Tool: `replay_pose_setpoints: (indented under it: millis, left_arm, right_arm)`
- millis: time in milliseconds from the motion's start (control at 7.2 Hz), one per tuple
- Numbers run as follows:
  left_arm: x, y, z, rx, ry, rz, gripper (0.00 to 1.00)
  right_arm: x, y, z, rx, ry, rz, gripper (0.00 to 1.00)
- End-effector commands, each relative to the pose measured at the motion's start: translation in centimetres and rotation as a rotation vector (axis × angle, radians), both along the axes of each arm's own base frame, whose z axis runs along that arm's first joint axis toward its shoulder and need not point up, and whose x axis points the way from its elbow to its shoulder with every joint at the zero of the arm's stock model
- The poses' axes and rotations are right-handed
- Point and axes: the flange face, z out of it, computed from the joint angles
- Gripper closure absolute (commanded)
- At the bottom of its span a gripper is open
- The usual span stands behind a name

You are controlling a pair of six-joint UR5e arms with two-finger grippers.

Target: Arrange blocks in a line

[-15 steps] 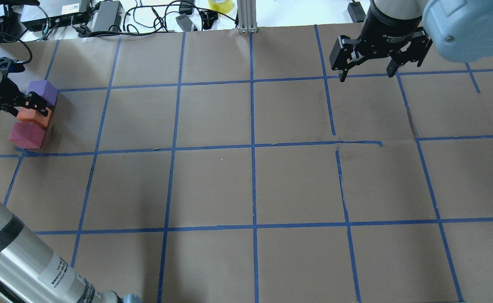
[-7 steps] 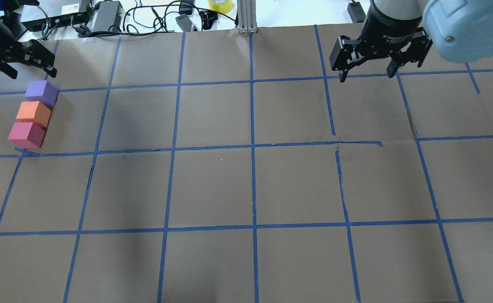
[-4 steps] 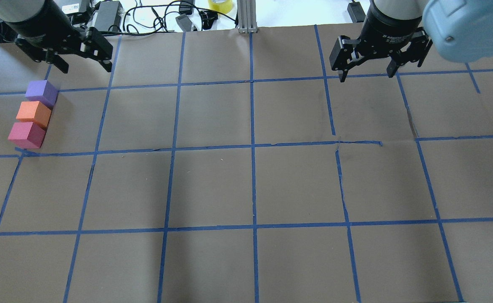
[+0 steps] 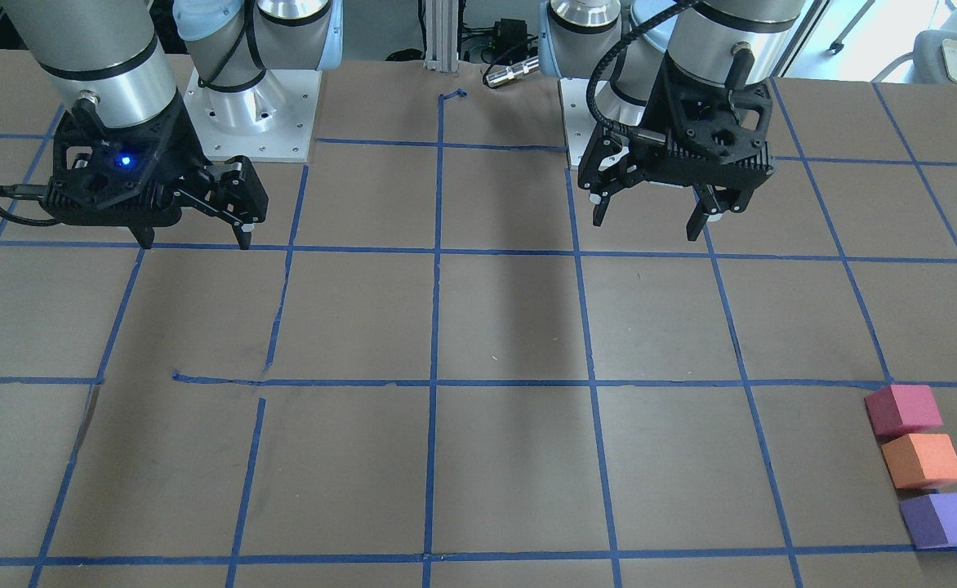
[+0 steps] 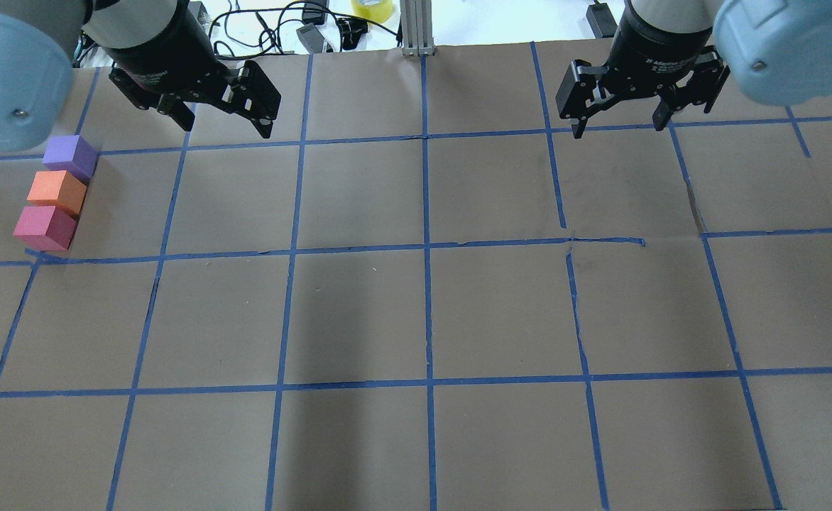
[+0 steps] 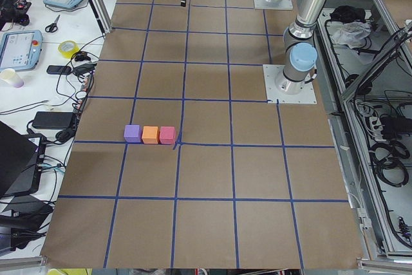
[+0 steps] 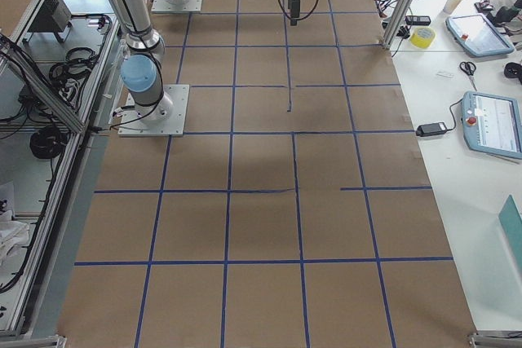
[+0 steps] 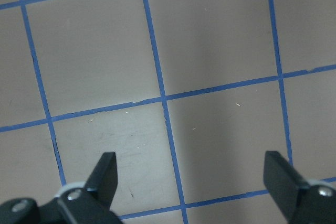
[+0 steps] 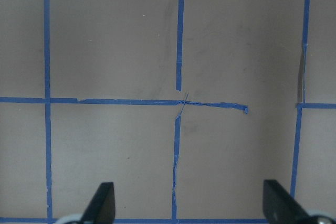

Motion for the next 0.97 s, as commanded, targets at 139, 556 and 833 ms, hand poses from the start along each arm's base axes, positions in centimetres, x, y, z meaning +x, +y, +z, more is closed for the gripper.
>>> replay_pose_setpoints:
  millis: [139,556,833]
  left_arm:
    - [-0.1,1.4,0.2,0.004,0.019,0.137,0.00]
    - [0.7,2.7,1.0,0.051,-0.056,0.158,0.00]
    - [1.1,2.9,0.9,0.066,-0.081,0.165,0.00]
  right_arm:
    - [0.0,0.1,0.0,0.002,0.002,-0.001,0.00]
    - [0.0,0.0,0.0,0.004,-0.002,0.000,0.00]
    - [0.1,0.1,0.2,0.004,-0.010,-0.046,0.00]
